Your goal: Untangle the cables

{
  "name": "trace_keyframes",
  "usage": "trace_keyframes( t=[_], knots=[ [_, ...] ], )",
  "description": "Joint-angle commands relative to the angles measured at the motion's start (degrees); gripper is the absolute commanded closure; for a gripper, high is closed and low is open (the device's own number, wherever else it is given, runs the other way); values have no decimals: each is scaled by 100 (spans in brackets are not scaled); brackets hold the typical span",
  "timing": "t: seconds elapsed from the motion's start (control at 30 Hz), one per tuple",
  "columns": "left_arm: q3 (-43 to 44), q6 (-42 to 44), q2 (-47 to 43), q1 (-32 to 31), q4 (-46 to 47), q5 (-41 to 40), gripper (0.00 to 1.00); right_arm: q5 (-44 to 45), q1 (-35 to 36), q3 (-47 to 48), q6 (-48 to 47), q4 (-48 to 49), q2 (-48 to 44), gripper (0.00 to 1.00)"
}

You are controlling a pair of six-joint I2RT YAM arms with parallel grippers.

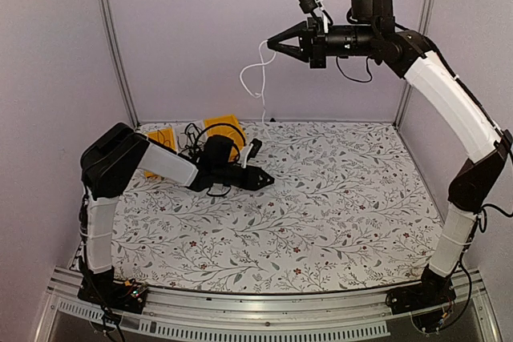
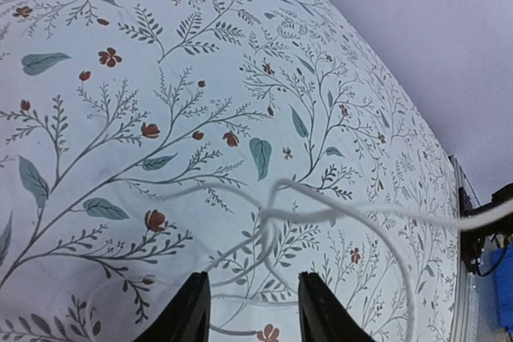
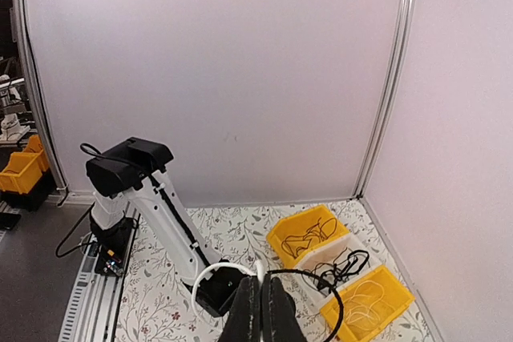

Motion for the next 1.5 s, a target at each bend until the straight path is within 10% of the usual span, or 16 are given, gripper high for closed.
trace_keyframes(
  t=[0.0, 0.83, 1.47],
  knots=[
    [-137, 118, -349, -65, -81, -19, 58, 144, -39, 348, 250, 183, -124, 100],
    [-2339, 371, -1644, -84, -1027, -701, 57, 1081, -505, 1152, 684, 2412, -631, 100],
    [-1009, 1435, -4224, -143, -1793, -1198, 39, 727, -506, -1195, 392, 1725, -1164, 100]
  ],
)
